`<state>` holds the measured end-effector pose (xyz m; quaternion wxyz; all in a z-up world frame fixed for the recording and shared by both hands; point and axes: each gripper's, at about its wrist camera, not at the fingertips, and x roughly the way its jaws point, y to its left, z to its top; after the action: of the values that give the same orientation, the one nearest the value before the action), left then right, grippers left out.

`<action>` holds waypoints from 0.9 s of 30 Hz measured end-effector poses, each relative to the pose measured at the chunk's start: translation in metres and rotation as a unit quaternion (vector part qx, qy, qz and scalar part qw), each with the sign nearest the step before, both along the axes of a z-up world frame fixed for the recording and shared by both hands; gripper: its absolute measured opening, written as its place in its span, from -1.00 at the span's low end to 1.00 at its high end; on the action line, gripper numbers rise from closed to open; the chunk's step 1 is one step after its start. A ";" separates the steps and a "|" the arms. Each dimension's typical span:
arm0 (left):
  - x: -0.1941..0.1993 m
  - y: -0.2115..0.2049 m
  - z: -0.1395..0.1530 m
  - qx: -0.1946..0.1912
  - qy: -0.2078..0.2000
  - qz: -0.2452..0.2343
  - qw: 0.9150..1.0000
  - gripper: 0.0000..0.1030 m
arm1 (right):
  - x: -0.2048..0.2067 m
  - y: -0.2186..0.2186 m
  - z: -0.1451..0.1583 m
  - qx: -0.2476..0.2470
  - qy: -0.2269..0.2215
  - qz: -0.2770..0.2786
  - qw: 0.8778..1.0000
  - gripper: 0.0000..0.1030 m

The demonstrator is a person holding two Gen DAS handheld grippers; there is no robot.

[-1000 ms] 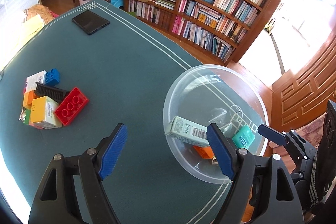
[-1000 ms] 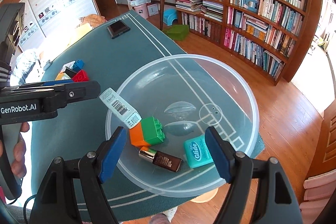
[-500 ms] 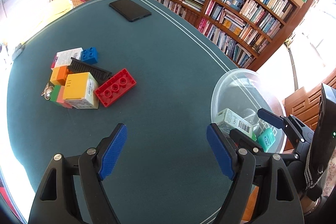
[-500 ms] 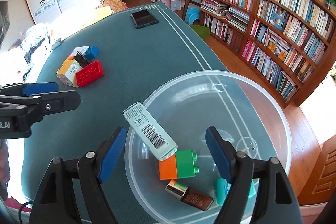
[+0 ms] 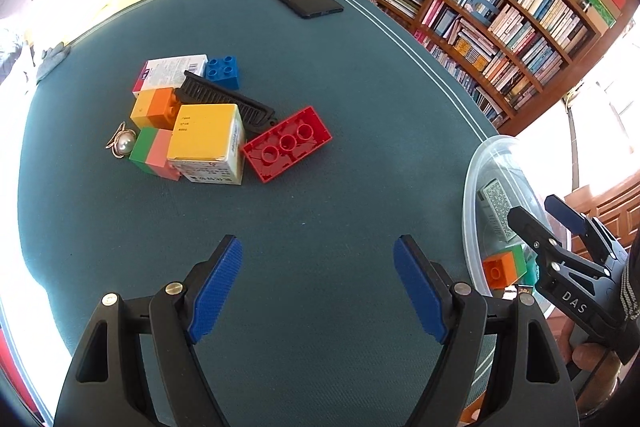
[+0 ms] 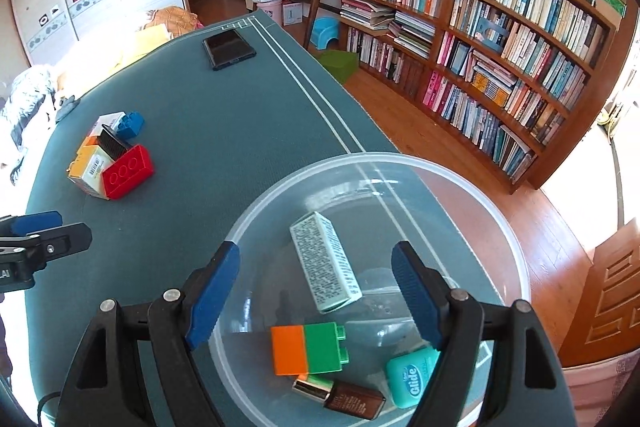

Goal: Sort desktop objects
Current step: 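Move the left gripper to the gold ring and grasp it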

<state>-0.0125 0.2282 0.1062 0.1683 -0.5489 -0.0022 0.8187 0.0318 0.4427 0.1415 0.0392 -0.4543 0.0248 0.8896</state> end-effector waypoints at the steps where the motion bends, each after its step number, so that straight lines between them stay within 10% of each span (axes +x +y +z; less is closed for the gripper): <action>1: -0.002 -0.004 -0.001 0.000 -0.001 0.004 1.000 0.58 | -0.001 -0.004 0.001 -0.004 0.002 0.003 1.000 0.58; 27: -0.078 -0.152 -0.028 -0.028 -0.016 0.138 0.990 0.58 | -0.034 -0.107 -0.018 -0.036 -0.034 0.090 0.995 0.59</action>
<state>-0.0903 0.0762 0.0780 0.0386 -0.5605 -0.0579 0.8253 -0.0018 0.3359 0.1238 -0.0570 -0.4856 0.0147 0.8722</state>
